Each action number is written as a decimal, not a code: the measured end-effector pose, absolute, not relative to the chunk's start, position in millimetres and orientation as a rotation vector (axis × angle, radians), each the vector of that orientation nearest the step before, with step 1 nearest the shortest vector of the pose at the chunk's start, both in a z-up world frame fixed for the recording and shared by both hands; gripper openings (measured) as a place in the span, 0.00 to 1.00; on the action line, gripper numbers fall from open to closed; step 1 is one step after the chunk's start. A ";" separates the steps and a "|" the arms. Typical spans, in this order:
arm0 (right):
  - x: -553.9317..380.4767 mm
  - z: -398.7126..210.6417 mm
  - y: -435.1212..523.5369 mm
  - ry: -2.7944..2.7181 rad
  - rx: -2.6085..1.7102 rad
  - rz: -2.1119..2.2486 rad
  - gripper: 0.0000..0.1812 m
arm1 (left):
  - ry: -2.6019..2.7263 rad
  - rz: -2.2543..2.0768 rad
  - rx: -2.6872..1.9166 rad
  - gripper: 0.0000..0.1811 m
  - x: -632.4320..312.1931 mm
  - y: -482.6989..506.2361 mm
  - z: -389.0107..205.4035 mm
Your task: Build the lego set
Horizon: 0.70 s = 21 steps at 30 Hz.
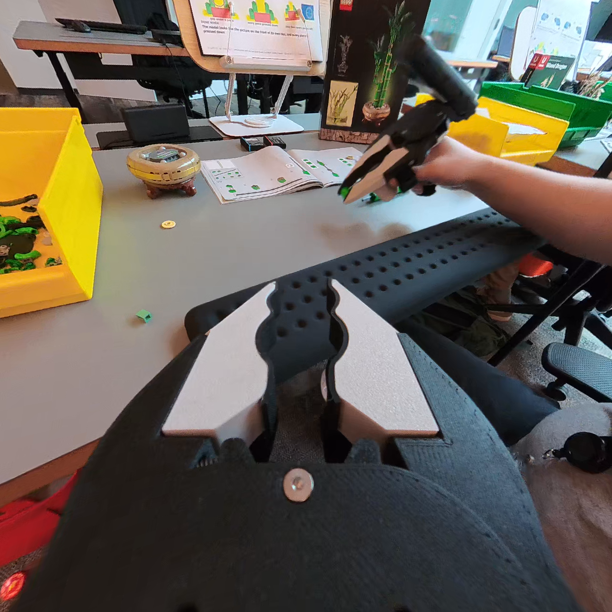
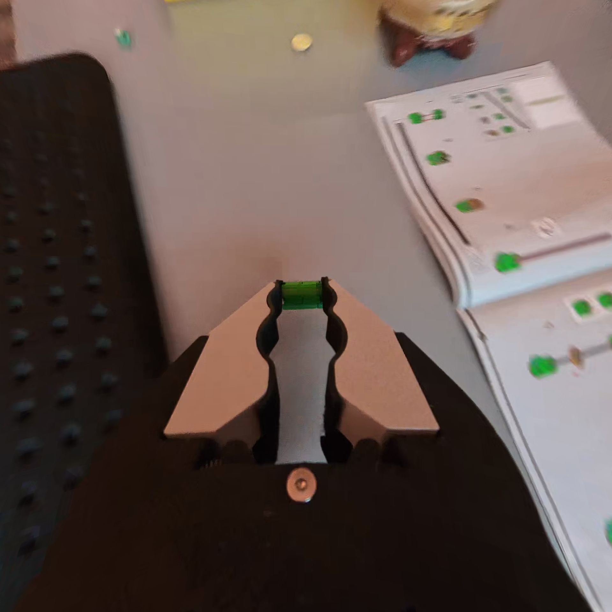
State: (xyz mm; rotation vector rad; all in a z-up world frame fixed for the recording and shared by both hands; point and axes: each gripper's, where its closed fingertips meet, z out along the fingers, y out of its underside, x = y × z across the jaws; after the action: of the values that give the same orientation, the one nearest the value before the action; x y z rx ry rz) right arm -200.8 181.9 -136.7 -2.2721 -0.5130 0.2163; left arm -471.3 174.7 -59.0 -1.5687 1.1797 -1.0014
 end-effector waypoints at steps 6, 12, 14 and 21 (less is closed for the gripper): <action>-237.1 -158.5 207.1 -0.597 -2.310 0.256 0.13 | 1.152 -0.928 -1.635 0.14 -492.8 189.3 -74.2; -237.1 -165.5 207.4 -0.566 -2.324 0.294 0.13 | 1.084 -0.952 -1.674 0.14 -500.6 213.6 -82.3; -237.4 -164.9 206.7 -0.562 -2.312 0.288 0.18 | 1.076 -0.956 -1.669 0.14 -499.3 218.3 -81.8; -212.3 -102.9 164.3 -0.460 -2.126 0.229 0.25 | 1.293 -0.680 -1.604 0.17 -491.3 268.6 -102.5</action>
State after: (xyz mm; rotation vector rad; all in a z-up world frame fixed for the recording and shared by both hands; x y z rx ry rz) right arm -212.3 164.3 -102.9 -2.1263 -0.4604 0.2288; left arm -491.3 268.6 -102.5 -1.6041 1.2926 -0.6798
